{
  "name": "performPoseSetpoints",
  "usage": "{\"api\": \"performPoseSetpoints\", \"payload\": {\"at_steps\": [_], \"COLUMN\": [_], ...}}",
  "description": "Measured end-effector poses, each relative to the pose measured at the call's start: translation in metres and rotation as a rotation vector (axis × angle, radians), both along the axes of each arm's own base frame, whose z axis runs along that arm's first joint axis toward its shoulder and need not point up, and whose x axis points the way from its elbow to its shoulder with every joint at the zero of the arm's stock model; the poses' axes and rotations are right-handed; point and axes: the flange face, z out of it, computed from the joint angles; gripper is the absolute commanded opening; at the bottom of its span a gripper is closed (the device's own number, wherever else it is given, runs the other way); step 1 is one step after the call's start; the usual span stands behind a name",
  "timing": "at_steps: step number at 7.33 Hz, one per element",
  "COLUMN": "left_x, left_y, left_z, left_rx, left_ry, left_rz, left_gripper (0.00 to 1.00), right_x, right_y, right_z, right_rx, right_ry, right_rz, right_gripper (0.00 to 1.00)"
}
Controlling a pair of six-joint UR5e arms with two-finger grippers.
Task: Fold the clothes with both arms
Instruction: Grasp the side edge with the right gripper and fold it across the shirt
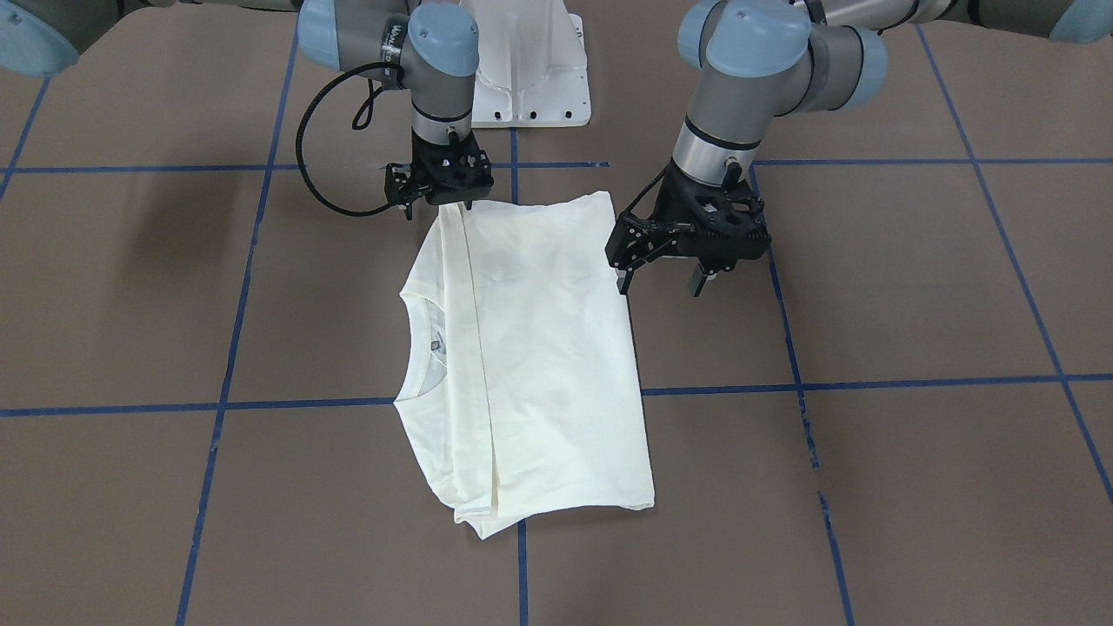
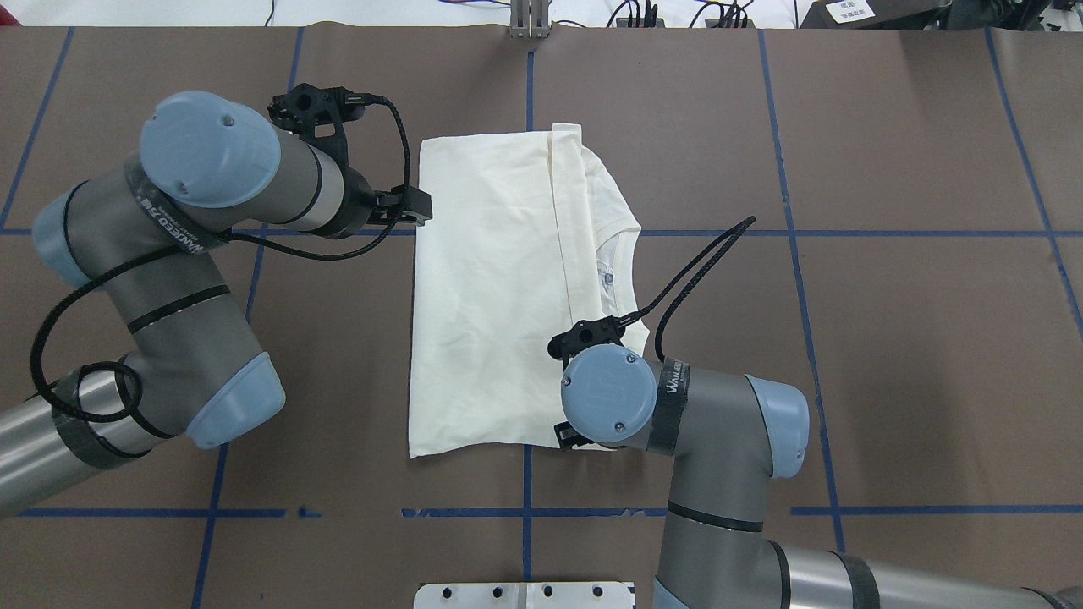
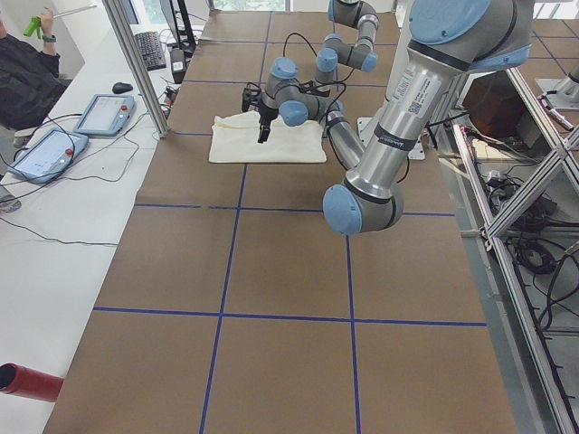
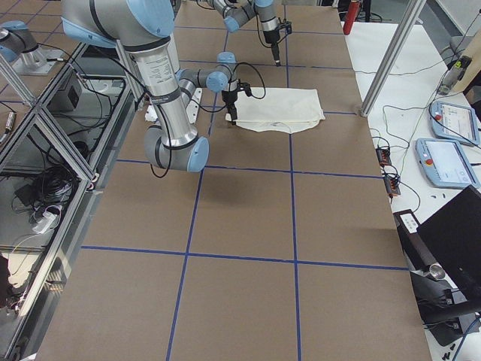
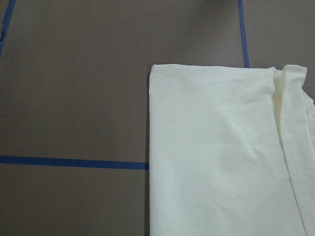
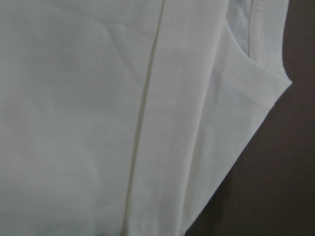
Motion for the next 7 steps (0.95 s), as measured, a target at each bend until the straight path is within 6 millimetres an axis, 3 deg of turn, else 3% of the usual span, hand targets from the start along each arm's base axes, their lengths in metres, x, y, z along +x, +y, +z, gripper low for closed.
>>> {"api": "performPoseSetpoints", "payload": {"at_steps": [4,7], "left_x": [0.001,0.005], "left_y": [0.002,0.004], "left_z": [-0.001,-0.002], "left_rx": [0.001,0.001], "left_ry": [0.005,0.008], "left_rz": [0.003,0.007], "left_gripper": [1.0,1.0], "right_x": [-0.004,0.006], "right_y": [-0.001,-0.016], "right_z": [0.008,0.015], "right_rx": [-0.019,-0.026], "right_ry": [0.018,0.03], "right_rz": [-0.01,0.016], "right_gripper": [1.0,1.0]}}
